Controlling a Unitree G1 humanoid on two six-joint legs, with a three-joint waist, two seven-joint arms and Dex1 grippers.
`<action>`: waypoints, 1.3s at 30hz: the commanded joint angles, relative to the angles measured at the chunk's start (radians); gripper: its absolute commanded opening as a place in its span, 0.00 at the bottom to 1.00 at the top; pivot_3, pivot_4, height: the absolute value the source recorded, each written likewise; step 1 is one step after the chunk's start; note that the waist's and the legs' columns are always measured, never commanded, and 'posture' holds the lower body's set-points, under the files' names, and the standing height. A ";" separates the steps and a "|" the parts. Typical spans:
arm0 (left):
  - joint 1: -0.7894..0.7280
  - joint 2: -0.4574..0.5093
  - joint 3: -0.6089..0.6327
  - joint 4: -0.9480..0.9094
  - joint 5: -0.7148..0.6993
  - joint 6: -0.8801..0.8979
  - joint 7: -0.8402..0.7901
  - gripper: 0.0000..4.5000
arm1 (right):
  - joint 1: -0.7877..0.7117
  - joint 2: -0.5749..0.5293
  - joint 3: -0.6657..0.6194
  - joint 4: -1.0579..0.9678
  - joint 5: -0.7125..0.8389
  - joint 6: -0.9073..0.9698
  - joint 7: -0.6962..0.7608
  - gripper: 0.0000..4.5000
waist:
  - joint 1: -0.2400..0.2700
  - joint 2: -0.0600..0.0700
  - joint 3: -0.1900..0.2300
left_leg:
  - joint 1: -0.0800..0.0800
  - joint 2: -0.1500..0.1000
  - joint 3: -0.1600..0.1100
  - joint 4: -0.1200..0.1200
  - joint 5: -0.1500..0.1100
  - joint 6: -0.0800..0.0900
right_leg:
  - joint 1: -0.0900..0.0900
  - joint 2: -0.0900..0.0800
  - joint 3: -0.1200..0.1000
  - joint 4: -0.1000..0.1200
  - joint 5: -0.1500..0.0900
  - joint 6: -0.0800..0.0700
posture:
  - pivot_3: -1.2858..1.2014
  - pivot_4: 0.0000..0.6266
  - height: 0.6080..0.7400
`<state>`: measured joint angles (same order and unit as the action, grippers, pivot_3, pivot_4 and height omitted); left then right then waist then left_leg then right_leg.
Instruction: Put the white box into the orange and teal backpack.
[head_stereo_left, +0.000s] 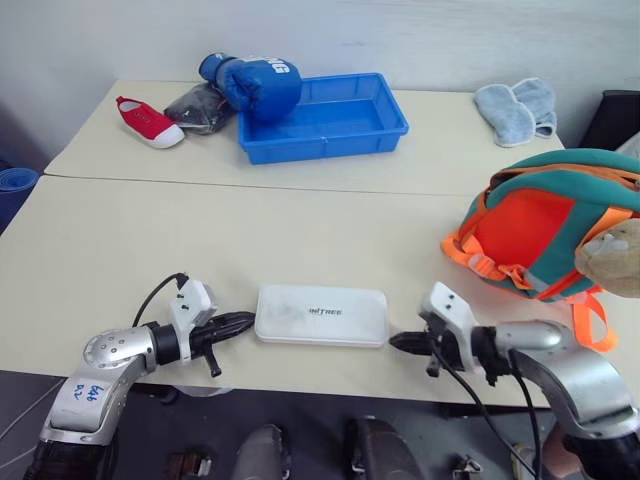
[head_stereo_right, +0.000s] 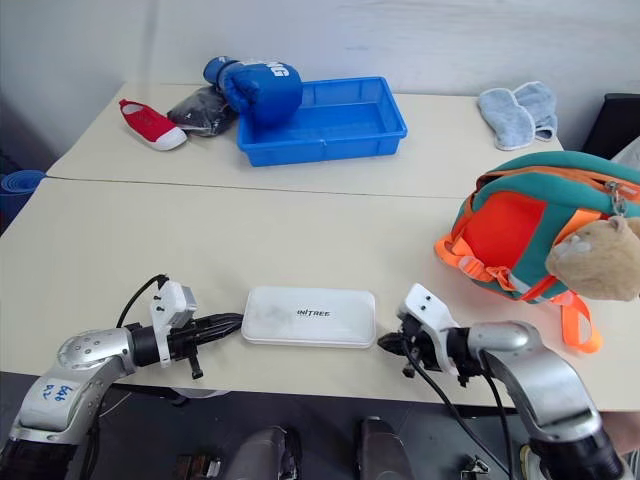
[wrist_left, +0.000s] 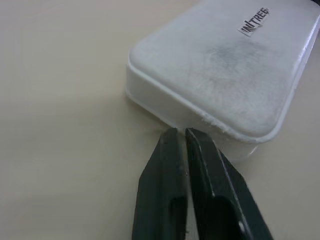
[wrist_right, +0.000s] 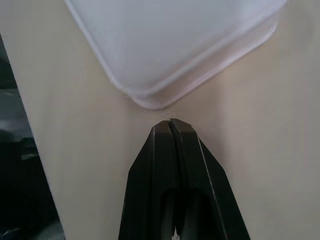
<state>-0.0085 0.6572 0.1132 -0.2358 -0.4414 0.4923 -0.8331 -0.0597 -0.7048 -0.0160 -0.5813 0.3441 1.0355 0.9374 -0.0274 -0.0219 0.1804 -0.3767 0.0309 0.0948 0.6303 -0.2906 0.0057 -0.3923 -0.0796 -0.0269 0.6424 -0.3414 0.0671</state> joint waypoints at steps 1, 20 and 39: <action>-0.027 0.031 0.066 -0.045 -0.110 0.192 0.032 0.32 | 0.053 -0.019 -0.087 -0.084 0.072 0.043 -0.023 0.00 | 0.000 0.000 0.000 | 0.000 0.000 0.000 0.000 0.000 0.000 | 0.000 0.000 0.000 0.000 0.000 0.000 | 0.52 0.24 1.00; -0.694 0.135 -0.180 0.608 -0.247 1.057 -0.090 0.99 | 0.078 -0.158 0.054 0.093 -0.104 -0.355 -0.066 0.00 | -0.001 -0.007 0.003 | 0.000 -0.001 0.001 0.004 0.004 -0.005 | 0.000 0.002 0.001 0.002 0.000 0.001 | 0.52 0.24 1.00; -0.729 -0.029 -0.174 0.650 -0.278 1.122 0.023 0.99 | -0.166 0.036 0.258 0.154 -0.148 -0.332 -0.135 0.00 | 0.016 -0.008 -0.006 | 0.007 -0.001 -0.001 0.007 0.003 -0.004 | 0.008 0.001 0.000 0.003 0.001 0.002 | 0.52 0.24 1.00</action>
<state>-0.7607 0.6558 -0.0130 0.3960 -0.7077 1.6025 -0.8438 -0.2209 -0.6908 0.2039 -0.3957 0.1842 0.6994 0.7961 -0.0119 -0.0304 0.1749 -0.3691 0.0299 0.0940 0.6371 -0.2886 0.0032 -0.3836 -0.0790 -0.0265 0.6458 -0.3408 0.0687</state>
